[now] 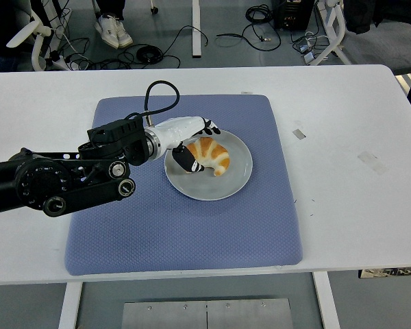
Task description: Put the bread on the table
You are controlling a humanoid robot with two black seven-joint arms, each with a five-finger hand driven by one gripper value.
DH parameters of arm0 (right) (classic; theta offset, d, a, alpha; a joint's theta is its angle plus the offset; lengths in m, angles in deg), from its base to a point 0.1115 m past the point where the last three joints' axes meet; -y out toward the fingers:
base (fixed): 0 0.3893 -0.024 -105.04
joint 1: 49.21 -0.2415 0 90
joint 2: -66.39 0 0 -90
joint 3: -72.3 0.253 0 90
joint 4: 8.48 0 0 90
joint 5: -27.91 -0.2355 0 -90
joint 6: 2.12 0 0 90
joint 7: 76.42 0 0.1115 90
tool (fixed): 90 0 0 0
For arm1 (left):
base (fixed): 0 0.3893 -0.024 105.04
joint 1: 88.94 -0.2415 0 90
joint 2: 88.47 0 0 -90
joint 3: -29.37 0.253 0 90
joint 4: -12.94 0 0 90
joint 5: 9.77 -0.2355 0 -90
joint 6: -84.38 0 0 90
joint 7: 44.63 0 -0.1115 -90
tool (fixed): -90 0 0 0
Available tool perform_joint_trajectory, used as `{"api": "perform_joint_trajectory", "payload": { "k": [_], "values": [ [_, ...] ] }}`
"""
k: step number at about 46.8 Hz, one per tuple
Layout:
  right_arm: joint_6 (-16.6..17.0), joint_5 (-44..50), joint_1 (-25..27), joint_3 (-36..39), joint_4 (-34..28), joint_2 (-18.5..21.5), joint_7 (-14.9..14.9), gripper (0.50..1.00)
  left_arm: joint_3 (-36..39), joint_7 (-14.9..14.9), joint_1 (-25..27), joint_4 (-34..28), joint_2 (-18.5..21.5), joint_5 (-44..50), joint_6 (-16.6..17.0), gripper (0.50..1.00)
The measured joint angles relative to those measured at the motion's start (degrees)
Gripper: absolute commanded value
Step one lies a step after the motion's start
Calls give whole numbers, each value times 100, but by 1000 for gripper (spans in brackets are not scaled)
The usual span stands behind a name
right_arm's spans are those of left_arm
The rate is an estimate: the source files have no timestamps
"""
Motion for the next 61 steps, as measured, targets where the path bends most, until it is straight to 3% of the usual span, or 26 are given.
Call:
{"api": "perform_joint_trajectory", "payload": {
  "k": [27, 44, 61],
  "values": [
    [0, 0, 0, 0, 0, 0, 0, 1000, 7, -13, -14, 103, -70, 0, 11, 796],
    [2, 0, 0, 0, 0, 0, 0, 1000, 7, -39, -43, 142, -114, 9, 86, 628],
    [2, 0, 0, 0, 0, 0, 0, 1000, 9, -40, -44, 150, -123, 27, 74, 534]
  ]
}}
